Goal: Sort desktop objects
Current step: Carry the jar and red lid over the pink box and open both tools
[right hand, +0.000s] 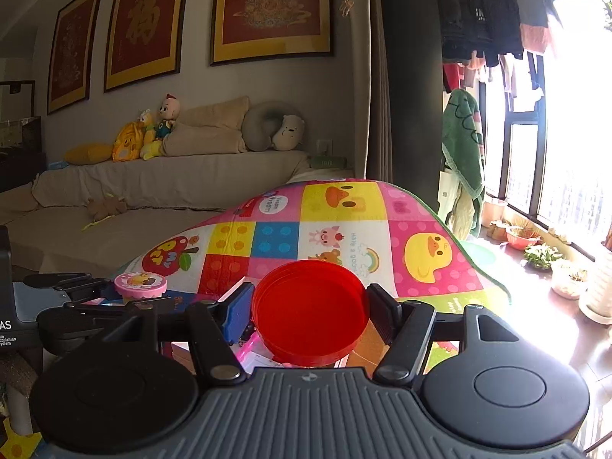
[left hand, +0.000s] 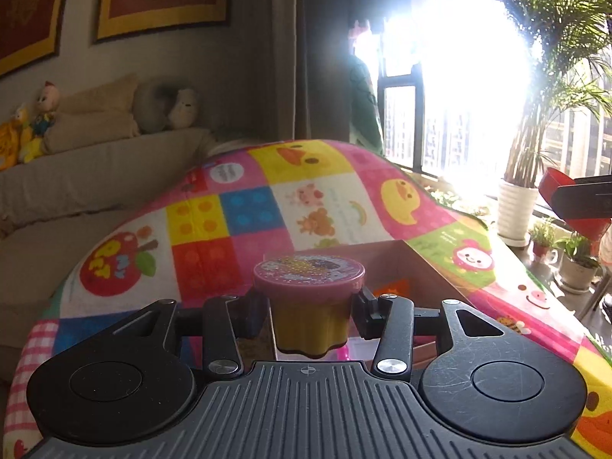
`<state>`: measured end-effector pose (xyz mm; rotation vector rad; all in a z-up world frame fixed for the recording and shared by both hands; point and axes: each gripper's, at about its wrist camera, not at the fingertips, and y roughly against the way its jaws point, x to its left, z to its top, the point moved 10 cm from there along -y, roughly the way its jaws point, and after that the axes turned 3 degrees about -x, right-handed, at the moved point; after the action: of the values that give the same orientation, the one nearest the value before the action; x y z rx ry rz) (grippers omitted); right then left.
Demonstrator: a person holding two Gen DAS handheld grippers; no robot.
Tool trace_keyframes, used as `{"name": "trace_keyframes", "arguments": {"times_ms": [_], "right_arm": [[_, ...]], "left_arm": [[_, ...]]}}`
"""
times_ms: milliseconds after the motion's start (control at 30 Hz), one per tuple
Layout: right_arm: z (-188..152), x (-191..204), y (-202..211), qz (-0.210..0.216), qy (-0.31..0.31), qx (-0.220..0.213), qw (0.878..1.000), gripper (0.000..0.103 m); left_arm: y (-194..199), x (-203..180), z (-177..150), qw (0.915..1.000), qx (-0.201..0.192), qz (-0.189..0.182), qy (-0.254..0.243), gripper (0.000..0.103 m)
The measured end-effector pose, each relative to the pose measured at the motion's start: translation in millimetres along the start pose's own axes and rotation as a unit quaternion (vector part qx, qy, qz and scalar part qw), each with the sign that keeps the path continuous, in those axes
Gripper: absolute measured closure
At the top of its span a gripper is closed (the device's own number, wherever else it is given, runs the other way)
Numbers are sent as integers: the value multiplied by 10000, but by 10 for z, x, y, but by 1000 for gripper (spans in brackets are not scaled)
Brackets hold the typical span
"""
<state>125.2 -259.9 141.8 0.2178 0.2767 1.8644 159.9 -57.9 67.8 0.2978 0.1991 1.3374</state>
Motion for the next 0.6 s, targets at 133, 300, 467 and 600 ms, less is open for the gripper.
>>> {"name": "trace_keyframes", "arguments": {"times_ms": [133, 300, 467, 600], "right_arm": [[-22, -66, -172, -52, -102, 94, 9999, 39], [-3, -136, -453, -261, -89, 178, 9995, 39], [-86, -181, -797, -153, -360, 551, 9977, 39], [-28, -101, -1227, -105, -449, 764, 9960, 39]], "left_arm": [[-337, -209, 193, 9987, -282, -11, -415, 45], [-375, -45, -35, 9998, 190, 23, 11, 23], [122, 147, -722, 9971, 696, 24, 306, 10], [426, 353, -1046, 9942, 959, 210, 437, 6]]}}
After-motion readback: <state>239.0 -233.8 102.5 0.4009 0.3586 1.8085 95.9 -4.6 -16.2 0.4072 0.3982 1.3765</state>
